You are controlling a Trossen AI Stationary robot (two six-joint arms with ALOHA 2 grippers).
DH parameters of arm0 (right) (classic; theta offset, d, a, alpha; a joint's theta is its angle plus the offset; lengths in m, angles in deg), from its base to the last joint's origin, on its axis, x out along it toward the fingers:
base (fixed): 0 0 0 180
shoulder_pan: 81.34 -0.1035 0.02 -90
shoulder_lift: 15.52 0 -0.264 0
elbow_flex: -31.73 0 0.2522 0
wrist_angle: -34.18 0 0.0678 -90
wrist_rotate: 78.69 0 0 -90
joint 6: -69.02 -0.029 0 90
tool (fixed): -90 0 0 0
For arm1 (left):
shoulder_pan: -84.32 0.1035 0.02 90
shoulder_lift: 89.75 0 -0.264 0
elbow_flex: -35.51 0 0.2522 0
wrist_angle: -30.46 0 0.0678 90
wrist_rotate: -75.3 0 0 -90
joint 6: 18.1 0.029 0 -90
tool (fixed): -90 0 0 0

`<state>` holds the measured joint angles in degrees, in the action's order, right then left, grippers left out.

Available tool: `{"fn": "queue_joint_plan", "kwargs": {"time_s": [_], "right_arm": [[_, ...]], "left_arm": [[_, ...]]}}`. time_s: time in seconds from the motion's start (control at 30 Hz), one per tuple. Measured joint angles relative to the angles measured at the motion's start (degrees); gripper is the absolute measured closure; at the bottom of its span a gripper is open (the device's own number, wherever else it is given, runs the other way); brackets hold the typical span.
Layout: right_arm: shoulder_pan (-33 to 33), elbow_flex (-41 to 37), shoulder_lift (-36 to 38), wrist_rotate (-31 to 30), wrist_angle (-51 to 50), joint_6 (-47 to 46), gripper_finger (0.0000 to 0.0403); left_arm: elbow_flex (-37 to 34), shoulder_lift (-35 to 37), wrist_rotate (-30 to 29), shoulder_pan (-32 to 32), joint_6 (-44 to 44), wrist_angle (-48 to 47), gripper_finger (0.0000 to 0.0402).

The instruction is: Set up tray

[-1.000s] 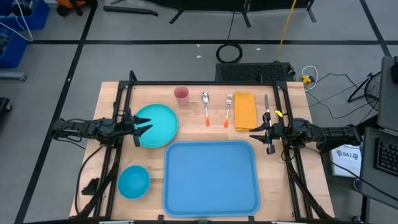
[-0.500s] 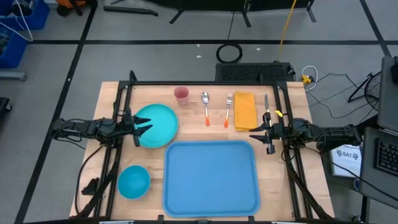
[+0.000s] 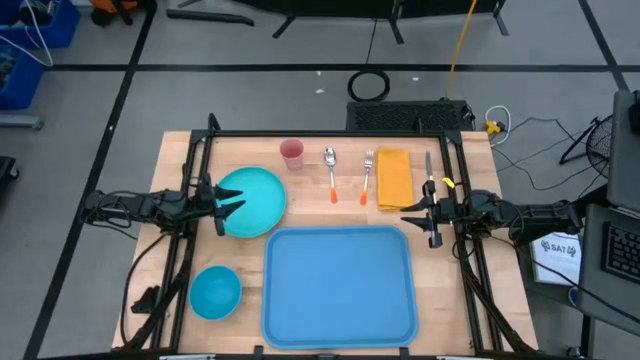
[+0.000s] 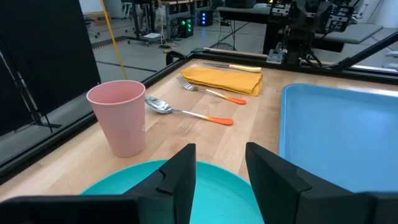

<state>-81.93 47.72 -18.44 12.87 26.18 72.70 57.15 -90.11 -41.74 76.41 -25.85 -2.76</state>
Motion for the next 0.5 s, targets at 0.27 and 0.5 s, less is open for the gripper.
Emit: {"fn": "queue_joint_plan", "kwargs": {"time_s": [0.27,0.5], "right_arm": [[0.0,0.0,0.0,0.0,0.0,0.0,0.0314],[0.0,0.0,0.0,0.0,0.0,0.0,0.0314]], "left_arm": [[0.0,0.0,0.0,0.0,0.0,0.0,0.0256],[0.0,0.0,0.0,0.0,0.0,0.0,0.0256]]}}
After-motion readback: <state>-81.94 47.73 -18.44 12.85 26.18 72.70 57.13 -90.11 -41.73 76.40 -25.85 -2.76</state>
